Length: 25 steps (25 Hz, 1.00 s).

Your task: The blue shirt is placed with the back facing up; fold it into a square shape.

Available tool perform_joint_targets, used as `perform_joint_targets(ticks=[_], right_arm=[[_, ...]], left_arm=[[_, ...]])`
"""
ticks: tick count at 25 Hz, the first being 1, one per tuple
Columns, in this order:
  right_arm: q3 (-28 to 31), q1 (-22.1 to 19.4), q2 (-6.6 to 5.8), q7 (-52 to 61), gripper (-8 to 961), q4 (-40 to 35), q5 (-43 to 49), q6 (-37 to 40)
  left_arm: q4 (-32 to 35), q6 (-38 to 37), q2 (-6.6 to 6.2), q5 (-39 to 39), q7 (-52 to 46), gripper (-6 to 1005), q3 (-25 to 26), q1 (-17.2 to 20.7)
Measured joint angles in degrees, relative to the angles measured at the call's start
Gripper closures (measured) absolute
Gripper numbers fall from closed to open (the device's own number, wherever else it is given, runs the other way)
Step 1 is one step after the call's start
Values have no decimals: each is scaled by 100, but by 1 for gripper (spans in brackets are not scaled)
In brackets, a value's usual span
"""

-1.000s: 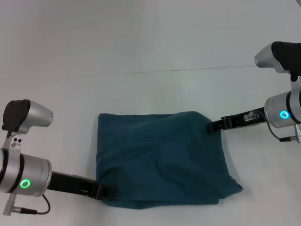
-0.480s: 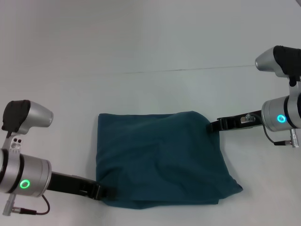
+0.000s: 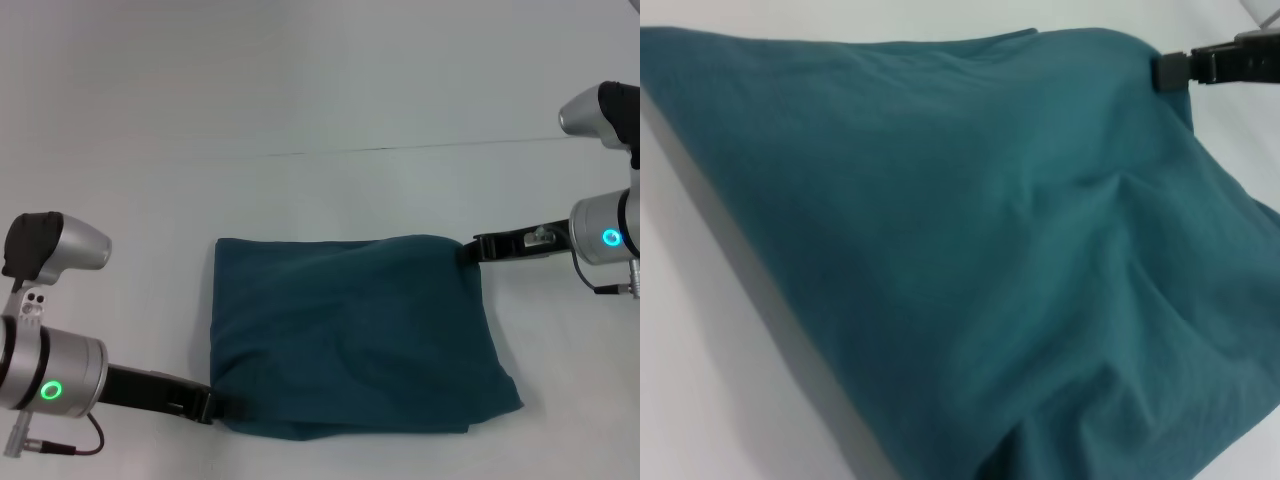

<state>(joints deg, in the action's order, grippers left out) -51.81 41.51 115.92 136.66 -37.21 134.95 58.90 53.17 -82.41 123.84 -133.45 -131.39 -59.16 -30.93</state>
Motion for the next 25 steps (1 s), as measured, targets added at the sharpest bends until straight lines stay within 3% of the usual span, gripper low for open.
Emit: perform_joint_targets(ticks=[25], right_arm=[[205, 123, 40, -53, 905, -144, -14, -274]], left_arm=[[-45, 78, -26, -3, 11, 984, 106, -34]])
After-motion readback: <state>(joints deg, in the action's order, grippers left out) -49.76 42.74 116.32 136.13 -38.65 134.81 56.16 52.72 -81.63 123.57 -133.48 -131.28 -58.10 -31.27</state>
